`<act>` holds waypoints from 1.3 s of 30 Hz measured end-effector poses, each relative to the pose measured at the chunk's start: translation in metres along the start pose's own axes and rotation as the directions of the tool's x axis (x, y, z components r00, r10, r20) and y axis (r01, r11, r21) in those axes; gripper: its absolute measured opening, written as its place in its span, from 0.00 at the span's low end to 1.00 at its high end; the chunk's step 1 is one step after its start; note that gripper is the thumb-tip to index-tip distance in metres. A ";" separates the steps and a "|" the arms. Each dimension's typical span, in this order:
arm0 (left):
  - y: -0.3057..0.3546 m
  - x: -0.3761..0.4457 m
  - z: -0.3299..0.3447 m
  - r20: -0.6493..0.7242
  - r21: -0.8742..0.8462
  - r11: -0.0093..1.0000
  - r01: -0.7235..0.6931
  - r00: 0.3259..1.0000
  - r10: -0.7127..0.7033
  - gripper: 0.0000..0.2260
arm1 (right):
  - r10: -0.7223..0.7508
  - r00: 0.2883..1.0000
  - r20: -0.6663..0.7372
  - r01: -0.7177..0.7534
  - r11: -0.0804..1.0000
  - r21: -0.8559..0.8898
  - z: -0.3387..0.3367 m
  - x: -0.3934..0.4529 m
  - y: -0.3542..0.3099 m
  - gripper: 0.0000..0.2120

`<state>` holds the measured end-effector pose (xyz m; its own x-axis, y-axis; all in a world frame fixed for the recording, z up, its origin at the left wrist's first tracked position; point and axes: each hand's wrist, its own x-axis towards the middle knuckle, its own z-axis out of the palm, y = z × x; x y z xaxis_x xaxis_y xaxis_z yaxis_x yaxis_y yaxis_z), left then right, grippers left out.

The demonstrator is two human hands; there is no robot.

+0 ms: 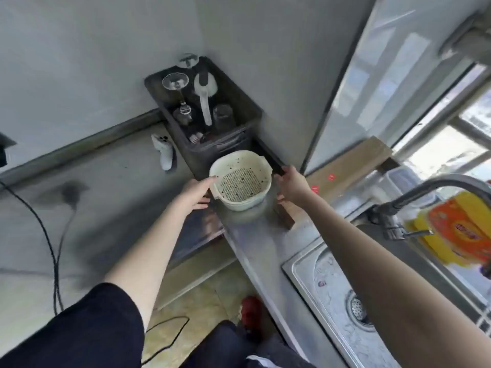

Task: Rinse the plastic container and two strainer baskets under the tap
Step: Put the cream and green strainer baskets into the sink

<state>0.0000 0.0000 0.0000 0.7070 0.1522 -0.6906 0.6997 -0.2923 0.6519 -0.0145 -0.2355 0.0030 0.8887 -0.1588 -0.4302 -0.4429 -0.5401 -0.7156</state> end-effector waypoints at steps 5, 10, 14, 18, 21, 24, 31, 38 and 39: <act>0.009 0.019 0.002 0.043 -0.036 0.999 0.033 0.999 -0.031 0.23 | 0.102 0.993 0.064 -0.100 0.994 -0.031 0.013 0.030 -0.015 0.26; 0.007 0.031 0.003 0.120 -0.102 0.990 0.101 0.989 -0.088 0.17 | 0.128 0.988 0.082 -0.122 0.990 -0.077 0.026 0.035 -0.017 0.19; 0.006 0.035 0.008 0.120 -0.060 0.996 0.064 0.991 -0.056 0.12 | 0.142 0.984 0.104 -0.140 0.990 -0.028 0.027 0.034 -0.017 0.16; 0.010 0.026 0.009 0.085 -0.015 0.999 -0.038 0.996 0.039 0.10 | 0.163 0.978 0.130 -0.175 0.980 0.089 0.020 0.023 -0.014 0.15; 0.012 0.007 0.006 0.086 0.056 0.987 -0.153 0.985 0.148 0.09 | 0.141 0.983 0.120 -0.162 0.970 0.182 0.011 0.005 -0.009 0.17; 0.014 -0.016 0.006 0.111 0.086 0.967 -0.239 0.967 0.229 0.09 | 0.102 0.992 0.081 -0.118 0.964 0.238 -0.005 -0.021 -0.009 0.18; 0.015 -0.079 0.033 0.203 0.101 0.937 -0.335 0.929 0.311 0.10 | 0.055 0.988 -0.144 -0.002 0.939 0.343 -0.046 -0.116 0.014 0.13; -0.001 -0.138 0.123 0.511 0.318 0.794 -0.518 0.799 0.316 0.12 | 0.234 0.908 -0.347 -0.082 0.913 0.401 -0.072 -0.217 0.107 0.15; -0.007 -0.144 0.136 0.534 0.346 0.779 -0.523 0.792 0.294 0.13 | 0.255 0.898 -0.358 -0.096 0.908 0.408 -0.073 -0.227 0.120 0.15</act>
<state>-0.1202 -0.1486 0.0521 0.7114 -0.4699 -0.5226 0.1403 -0.6337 0.7607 -0.2602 -0.3247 0.0551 0.7275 -0.5762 -0.3724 -0.5360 -0.1384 -0.8328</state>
